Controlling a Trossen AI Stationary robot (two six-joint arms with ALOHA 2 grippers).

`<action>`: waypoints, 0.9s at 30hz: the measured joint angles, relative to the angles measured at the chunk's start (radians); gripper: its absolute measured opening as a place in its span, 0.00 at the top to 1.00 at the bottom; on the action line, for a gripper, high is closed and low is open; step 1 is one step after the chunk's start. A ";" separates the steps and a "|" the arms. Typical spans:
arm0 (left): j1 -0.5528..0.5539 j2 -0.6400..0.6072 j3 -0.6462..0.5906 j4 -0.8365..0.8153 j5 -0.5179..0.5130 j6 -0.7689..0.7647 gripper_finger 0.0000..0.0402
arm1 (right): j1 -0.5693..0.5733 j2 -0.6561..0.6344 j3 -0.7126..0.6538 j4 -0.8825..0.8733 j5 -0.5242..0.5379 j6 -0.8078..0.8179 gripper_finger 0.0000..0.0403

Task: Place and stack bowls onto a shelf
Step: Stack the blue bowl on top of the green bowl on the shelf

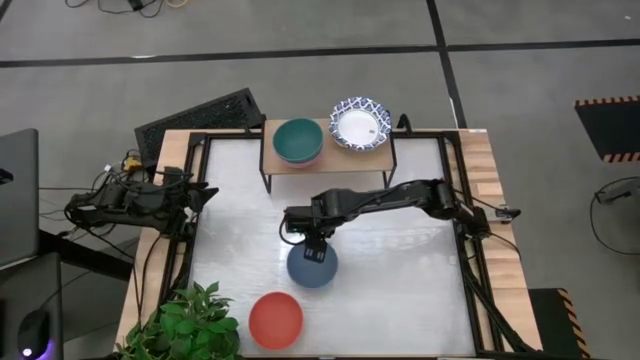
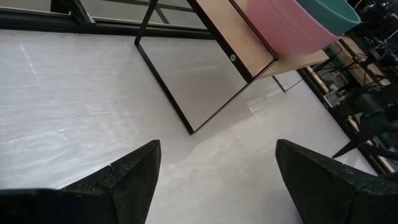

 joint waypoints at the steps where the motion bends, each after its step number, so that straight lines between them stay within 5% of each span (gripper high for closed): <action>1: 0.000 0.000 0.000 0.000 0.000 0.000 0.25 | 0.000 0.006 -0.001 -0.002 -0.004 -0.005 0.37; 19: 0.000 0.000 0.000 0.000 0.000 -0.003 0.25 | -0.003 0.088 0.001 0.060 -0.038 -0.080 0.38; 27: 0.000 0.000 0.000 0.000 0.000 -0.003 0.25 | -0.023 0.094 0.001 0.048 -0.040 -0.081 0.70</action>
